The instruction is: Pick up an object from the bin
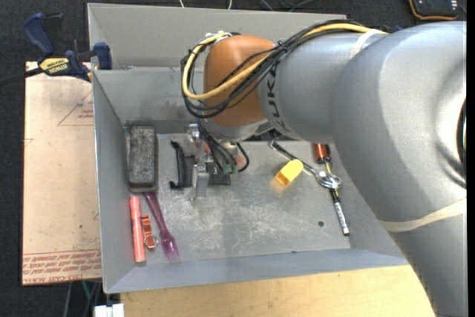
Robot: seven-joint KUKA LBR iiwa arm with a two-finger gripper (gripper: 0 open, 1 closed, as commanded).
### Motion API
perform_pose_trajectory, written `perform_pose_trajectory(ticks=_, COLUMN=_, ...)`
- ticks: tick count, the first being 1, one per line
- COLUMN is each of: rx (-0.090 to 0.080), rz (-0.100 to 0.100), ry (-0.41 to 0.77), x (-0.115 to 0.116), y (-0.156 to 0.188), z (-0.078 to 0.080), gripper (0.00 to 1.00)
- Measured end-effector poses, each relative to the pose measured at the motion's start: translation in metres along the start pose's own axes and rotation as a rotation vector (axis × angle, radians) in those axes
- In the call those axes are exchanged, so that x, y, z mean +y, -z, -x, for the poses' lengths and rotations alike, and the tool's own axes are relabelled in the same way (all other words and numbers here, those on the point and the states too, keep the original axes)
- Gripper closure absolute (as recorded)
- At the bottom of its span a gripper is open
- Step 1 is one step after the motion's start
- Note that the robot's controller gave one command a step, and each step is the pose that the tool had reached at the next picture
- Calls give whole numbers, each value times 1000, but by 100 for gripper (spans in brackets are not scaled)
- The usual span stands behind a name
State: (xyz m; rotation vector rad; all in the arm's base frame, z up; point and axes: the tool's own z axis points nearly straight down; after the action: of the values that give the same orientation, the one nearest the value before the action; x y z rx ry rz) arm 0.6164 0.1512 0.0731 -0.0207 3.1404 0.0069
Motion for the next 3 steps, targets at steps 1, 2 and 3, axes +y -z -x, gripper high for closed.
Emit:
perform_pose_trajectory(ticks=1, rx=-18, rz=7, ry=-296, x=-21, y=-2, z=-8, gripper=0)
perform_pose_trajectory(ticks=2, rx=-6, rz=5, ry=-43, x=-1, y=1, z=0, gripper=100)
perform_pose_trajectory(ticks=3, rx=-6, rz=5, ry=-43, x=-1, y=1, z=0, gripper=100)
